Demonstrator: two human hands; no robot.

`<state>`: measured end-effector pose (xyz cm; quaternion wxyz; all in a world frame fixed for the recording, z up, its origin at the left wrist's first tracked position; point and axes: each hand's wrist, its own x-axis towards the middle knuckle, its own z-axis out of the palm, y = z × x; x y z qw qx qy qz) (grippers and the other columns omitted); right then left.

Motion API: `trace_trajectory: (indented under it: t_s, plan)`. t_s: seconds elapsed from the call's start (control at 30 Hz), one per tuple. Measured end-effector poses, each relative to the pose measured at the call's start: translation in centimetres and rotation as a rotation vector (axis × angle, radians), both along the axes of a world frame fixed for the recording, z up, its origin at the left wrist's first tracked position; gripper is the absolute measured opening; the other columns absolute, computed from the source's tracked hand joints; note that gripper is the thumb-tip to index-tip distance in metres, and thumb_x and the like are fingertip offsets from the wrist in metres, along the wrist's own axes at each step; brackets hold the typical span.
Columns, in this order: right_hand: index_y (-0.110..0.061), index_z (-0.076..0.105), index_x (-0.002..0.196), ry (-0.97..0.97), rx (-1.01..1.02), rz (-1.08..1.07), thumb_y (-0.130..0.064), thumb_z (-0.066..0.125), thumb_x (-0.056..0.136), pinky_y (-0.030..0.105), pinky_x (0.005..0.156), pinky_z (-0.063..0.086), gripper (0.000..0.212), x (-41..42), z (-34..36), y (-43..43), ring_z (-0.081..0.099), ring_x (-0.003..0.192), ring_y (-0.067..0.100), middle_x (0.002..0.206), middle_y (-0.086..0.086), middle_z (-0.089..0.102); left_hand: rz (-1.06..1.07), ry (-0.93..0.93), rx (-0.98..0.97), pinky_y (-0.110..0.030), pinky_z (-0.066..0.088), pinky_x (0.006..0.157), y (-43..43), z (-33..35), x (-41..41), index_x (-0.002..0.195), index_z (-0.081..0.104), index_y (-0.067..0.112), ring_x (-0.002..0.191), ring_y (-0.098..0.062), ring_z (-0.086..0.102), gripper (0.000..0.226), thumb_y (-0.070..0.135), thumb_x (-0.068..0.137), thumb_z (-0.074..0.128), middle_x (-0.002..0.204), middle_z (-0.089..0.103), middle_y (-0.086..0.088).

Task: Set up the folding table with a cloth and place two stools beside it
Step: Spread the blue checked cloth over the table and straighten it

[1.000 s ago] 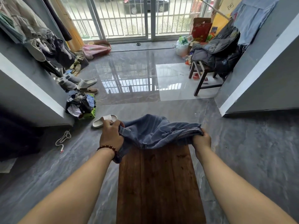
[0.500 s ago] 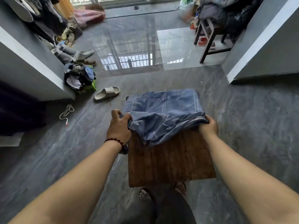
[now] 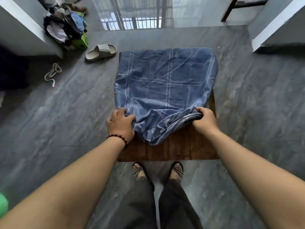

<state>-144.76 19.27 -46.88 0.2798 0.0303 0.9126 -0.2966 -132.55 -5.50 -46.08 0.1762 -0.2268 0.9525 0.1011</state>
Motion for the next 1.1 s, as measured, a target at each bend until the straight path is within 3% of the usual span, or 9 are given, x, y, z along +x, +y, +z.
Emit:
trace_trajectory:
  t_s: [0.17,0.33,0.43,0.53,0.7,0.83,0.97,1.03,1.1]
  plan:
    - [-0.017,0.048,0.133,-0.055,0.058,0.181,-0.014,0.064,0.077,0.027,0.109,0.024,0.059,1.2,-2.0,-0.8,0.029,0.137,0.026,0.148,0.012,0.029,0.031,-0.105,-0.052,-0.047,0.015,0.108,0.8,-3.5,1.8,0.099,0.063,0.033,0.132,-0.023,0.019,0.027,0.022,0.075,0.065,0.136,0.032,-0.003]
    - [-0.029,0.035,0.137,0.06,0.346,0.42,-0.033,0.07,0.073,0.055,0.111,0.02,0.073,1.9,-3.3,-2.8,0.008,0.142,0.034,0.155,0.007,0.01,-0.053,-0.237,-0.142,-0.053,0.009,0.108,2.9,-5.8,1.5,0.114,0.049,0.032,0.137,-0.026,0.004,0.047,0.019,0.072,0.065,0.144,0.013,-0.007]
    - [-0.029,0.029,0.14,0.126,0.426,0.559,-0.026,0.071,0.074,0.066,0.108,0.008,0.078,2.1,-3.6,-4.4,-0.005,0.143,0.039,0.157,0.005,0.0,-0.102,-0.26,-0.164,-0.054,0.009,0.108,4.3,-6.9,0.8,0.122,0.043,0.032,0.139,-0.025,0.003,0.056,0.02,0.073,0.067,0.147,0.007,-0.007]
    - [-0.027,0.023,0.144,0.232,0.483,0.736,-0.021,0.068,0.076,0.07,0.105,-0.003,0.082,2.3,-4.1,-5.6,-0.012,0.143,0.039,0.158,0.004,-0.002,-0.143,-0.209,-0.156,-0.053,0.007,0.109,5.1,-7.8,-0.1,0.121,0.046,0.031,0.138,-0.023,0.008,0.049,0.018,0.077,0.064,0.145,0.015,-0.004]
    - [-0.017,0.028,0.143,0.481,0.437,1.069,-0.018,0.059,0.083,0.058,0.105,-0.02,0.068,3.0,-5.1,-7.3,-0.008,0.145,0.032,0.158,0.008,0.006,-0.158,-0.177,-0.114,-0.051,0.012,0.106,5.2,-8.7,-1.5,0.117,0.051,0.029,0.132,-0.02,0.022,0.038,0.02,0.081,0.058,0.138,0.032,0.001]
    - [-0.013,0.043,0.133,0.423,0.34,1.234,-0.018,0.048,0.09,0.05,0.109,-0.018,0.043,3.4,-5.7,-8.7,0.012,0.144,0.031,0.147,0.01,0.034,-0.121,-0.184,-0.051,-0.047,0.025,0.1,5.0,-8.9,-2.0,0.11,0.05,0.024,0.115,-0.022,0.049,0.022,0.018,0.089,0.045,0.118,0.055,0.0]
    - [-0.019,0.038,0.139,0.292,0.509,1.241,-0.029,0.052,0.09,0.055,0.112,-0.011,0.053,3.4,-6.3,-8.0,0.034,0.13,0.031,0.131,0.007,0.049,-0.1,-0.232,0.067,-0.043,0.041,0.082,4.4,-8.8,-1.6,0.119,0.042,0.019,0.106,-0.032,0.055,0.027,0.011,0.094,0.036,0.118,0.056,-0.011]
    - [-0.023,0.032,0.144,0.224,0.634,1.205,-0.038,0.055,0.088,0.058,0.112,-0.004,0.062,3.4,-6.6,-7.4,0.032,0.131,0.032,0.136,0.009,0.045,-0.14,-0.249,0.088,-0.044,0.042,0.084,4.2,-8.9,-1.3,0.13,0.037,0.026,0.108,-0.033,0.054,0.037,0.012,0.096,0.036,0.124,0.05,-0.01]
    - [-0.021,0.041,0.138,0.166,0.787,1.173,-0.037,0.052,0.089,0.057,0.111,0.005,0.053,3.5,-6.7,-7.0,0.032,0.128,0.034,0.136,0.012,0.045,-0.177,-0.298,0.053,-0.044,0.04,0.09,4.5,-8.9,-1.3,0.132,0.039,0.031,0.112,-0.032,0.051,0.039,0.015,0.096,0.038,0.129,0.043,-0.009]
